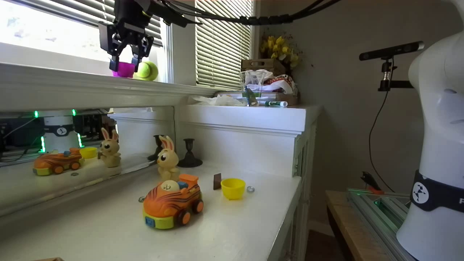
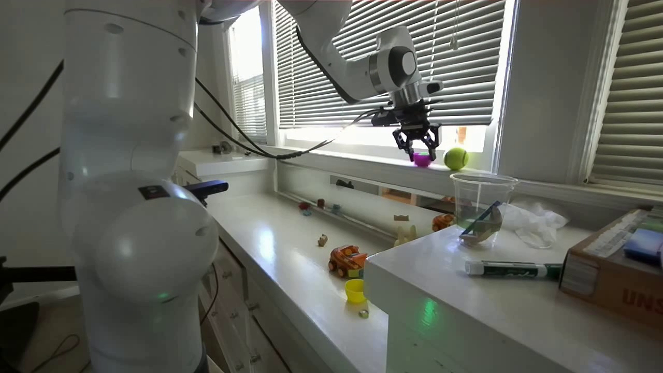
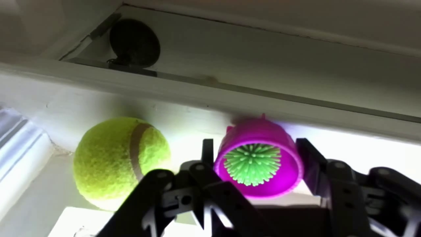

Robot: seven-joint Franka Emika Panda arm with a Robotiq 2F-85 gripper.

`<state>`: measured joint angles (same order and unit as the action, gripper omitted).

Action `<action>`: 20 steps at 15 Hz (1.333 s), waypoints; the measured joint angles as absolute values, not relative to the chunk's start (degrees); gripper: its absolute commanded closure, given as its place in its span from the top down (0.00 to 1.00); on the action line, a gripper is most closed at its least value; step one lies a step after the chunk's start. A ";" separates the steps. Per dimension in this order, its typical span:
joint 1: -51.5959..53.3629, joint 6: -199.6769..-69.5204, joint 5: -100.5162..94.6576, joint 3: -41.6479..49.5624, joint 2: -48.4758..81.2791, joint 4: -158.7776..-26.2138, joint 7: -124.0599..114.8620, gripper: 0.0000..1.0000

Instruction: Put the pink bowl and tennis ball on top of the counter on the left.

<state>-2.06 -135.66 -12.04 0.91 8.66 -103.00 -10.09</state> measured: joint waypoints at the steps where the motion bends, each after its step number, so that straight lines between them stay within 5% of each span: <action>1: -1.94 -135.66 -12.10 0.92 8.63 -103.00 -10.11 0.38; 13: 1.46 -135.47 -12.24 -1.67 -3.73 -121.61 -5.63 0.38; 20: 1.95 -148.75 -12.41 -2.49 -3.41 -131.47 -3.20 0.38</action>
<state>1.95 -148.75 -12.41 -2.49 -3.41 -131.47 -3.20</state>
